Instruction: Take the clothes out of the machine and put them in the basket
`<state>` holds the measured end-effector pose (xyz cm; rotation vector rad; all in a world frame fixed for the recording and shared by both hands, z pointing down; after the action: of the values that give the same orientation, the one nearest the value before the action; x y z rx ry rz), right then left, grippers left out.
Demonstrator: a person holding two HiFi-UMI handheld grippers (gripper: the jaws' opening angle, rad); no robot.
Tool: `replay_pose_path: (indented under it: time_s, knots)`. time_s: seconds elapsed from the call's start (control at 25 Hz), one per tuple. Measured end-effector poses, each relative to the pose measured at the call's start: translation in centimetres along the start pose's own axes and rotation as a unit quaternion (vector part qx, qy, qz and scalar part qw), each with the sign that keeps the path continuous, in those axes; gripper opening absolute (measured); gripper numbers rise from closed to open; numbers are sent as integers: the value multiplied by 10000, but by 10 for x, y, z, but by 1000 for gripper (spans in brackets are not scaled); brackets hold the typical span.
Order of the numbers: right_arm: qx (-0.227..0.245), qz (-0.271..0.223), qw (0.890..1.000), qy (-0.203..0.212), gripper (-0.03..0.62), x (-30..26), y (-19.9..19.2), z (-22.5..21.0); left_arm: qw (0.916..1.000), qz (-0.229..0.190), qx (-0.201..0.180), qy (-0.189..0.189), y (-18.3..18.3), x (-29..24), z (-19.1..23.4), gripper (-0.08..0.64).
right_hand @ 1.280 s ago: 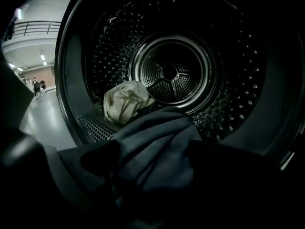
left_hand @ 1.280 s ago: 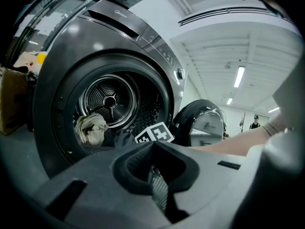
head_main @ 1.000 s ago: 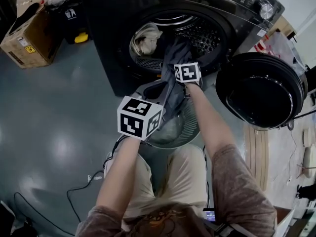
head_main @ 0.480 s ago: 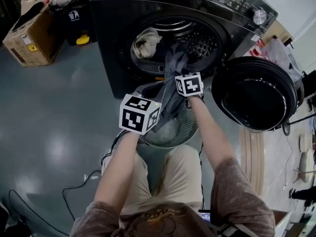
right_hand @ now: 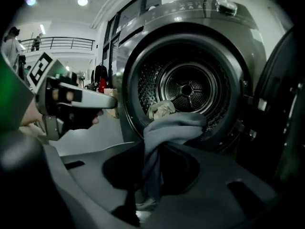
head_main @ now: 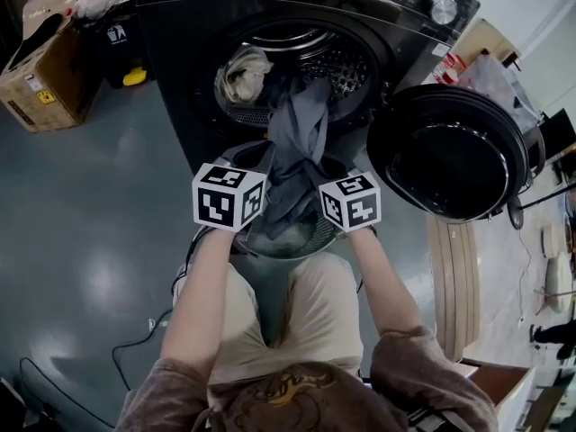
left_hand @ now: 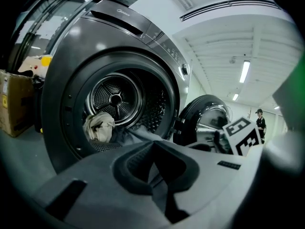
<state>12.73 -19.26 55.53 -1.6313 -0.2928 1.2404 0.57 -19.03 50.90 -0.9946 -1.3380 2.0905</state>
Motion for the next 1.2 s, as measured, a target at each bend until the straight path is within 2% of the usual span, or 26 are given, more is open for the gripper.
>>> replay_pose_path:
  time_s: [0.16, 0.28, 0.4, 0.52, 0.72, 0.8, 0.92, 1.2]
  knots:
    - [-124, -125, 9994, 285, 80, 34, -10, 23, 10000, 29, 50, 70, -4, 1, -3, 5]
    - [-39, -108, 9987, 506, 80, 56, -15, 31, 9998, -117, 161, 4, 6, 8, -20, 5]
    - [35, -117, 9977, 664, 80, 73, -14, 31, 9996, -285, 57, 10, 14, 16, -40, 5]
    - [166, -93, 9967, 790, 80, 85, -13, 36, 9996, -255, -70, 139, 11, 25, -49, 5]
    - [446, -42, 9955, 835, 83, 82, -20, 37, 9993, -231, 204, 209, 7, 29, -42, 5]
    - [560, 74, 9966, 594, 122, 69, -26, 29, 9992, -210, 233, 255, 6, 28, -37, 5]
    - [360, 173, 9986, 342, 240, 52, -32, 21, 9990, -181, 237, 326, 6, 27, -30, 5]
    - [-283, -279, 9992, 74, 335, 11, -11, -8, 9991, -102, 196, 349, 4, 18, -25, 5]
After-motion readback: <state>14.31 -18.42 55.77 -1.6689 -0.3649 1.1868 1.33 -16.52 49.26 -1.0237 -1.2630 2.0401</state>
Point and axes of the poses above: the fingertips, and each gripper's own axes: x backward along the fingers, z to its left, y out of its top, the point moved 3 cm from there along x, backward along the fingers, and after that the axes turned 4 degrees about z, right-handed, at the moved point
